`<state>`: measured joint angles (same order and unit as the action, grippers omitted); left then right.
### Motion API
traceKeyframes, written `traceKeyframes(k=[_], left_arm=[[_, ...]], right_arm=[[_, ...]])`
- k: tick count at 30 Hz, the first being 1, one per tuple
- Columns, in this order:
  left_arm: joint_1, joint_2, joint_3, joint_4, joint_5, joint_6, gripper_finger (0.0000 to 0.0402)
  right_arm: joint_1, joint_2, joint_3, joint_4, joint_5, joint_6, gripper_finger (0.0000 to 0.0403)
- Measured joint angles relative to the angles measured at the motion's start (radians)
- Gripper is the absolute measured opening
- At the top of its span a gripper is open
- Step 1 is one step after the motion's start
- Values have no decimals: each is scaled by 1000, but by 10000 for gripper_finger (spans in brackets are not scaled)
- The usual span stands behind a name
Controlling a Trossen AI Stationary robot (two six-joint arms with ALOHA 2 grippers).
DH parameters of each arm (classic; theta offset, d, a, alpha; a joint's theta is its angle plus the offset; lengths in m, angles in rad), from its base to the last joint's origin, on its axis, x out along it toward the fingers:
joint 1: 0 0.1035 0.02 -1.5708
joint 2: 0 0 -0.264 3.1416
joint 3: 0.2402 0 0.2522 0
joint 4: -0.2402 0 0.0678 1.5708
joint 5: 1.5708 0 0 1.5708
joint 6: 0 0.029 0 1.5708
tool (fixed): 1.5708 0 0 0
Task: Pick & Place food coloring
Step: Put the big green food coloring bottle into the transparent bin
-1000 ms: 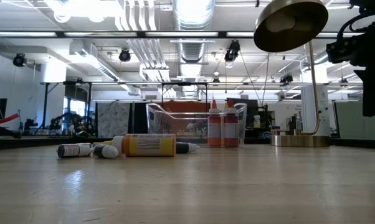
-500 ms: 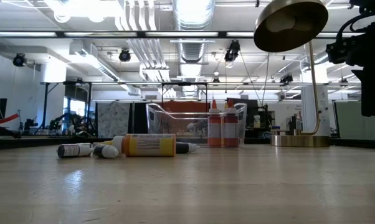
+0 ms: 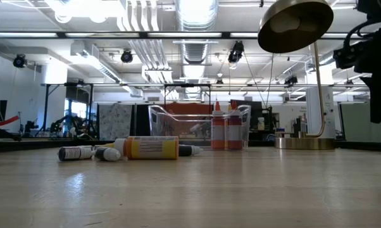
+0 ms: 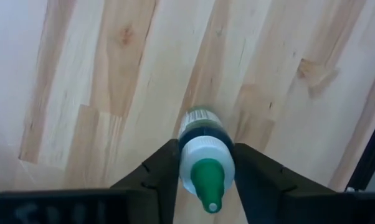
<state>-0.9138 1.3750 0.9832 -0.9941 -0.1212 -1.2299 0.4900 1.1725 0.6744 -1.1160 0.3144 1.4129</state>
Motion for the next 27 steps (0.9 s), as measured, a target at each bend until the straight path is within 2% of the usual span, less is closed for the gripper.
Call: traceKeyframes(k=[4, 8, 13, 17, 21, 24, 27], left_arm=[[12, 0, -4, 0, 27, -1, 96], [43, 1, 4, -39, 40, 11, 93], [174, -18, 52, -182, 20, 111, 93], [380, -89, 127, -262, -66, 267, 93], [643, -108, 277, -268, -133, 484, 93], [819, -56, 413, -263, -190, 706, 93], [989, 43, 538, -252, -187, 902, 93]], right_arm=[[0, 0, -5, -1, 0, 1, 214], [0, 0, -6, -2, 0, 1, 214], [0, 0, -7, -1, 0, 1, 214], [1, 0, -7, -1, 0, 1, 214], [1, 0, -7, -1, 0, 1, 214], [1, 0, -7, -1, 3, 1, 214], [1, 0, -7, 0, 7, 1, 214]])
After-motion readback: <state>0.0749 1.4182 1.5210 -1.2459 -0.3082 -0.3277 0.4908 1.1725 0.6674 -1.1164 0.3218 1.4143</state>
